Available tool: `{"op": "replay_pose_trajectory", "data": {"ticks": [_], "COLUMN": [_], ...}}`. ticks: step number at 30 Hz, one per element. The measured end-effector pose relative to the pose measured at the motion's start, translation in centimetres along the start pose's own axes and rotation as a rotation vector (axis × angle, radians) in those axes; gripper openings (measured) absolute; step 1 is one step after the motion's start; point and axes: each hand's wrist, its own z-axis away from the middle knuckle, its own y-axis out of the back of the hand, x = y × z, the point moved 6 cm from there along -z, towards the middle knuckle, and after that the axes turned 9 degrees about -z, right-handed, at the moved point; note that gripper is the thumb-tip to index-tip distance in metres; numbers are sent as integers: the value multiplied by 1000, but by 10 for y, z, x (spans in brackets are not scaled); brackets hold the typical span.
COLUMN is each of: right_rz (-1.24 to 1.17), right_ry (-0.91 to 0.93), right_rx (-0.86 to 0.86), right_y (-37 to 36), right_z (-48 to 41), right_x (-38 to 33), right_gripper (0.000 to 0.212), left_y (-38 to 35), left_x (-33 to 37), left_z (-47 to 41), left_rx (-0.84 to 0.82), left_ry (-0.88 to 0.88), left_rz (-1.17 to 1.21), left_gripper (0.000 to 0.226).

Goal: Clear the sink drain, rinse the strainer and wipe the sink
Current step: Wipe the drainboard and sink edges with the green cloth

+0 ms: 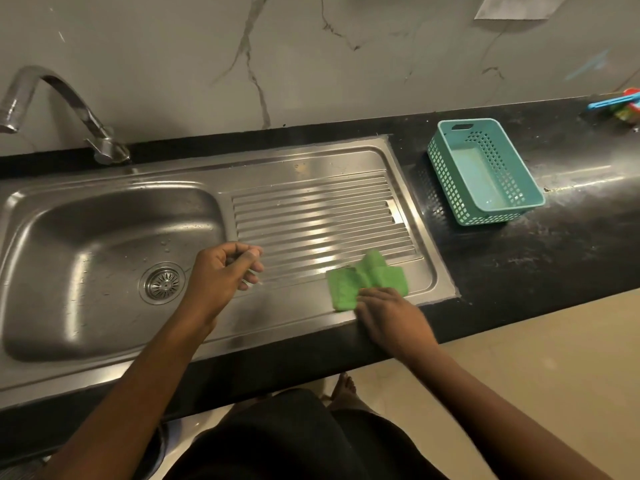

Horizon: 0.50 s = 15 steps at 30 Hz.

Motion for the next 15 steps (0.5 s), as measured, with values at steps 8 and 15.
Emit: {"op": "replay_pose_trajectory", "data": {"ticks": [8, 15], "right_rz": [167, 143], "right_ry": [-352, -347], "right_rx": [154, 104], "right_y": [74, 66], "right_z": [-2, -11], "right_x": [70, 66], "right_gripper": [24, 44], "left_y": [-11, -23], "left_x": [-7, -9], "left_z": [-2, -6], "left_rx": [-21, -37], "left_ry": [-3, 4], "left_rz": [-25, -23], "left_gripper": [12, 12]}}
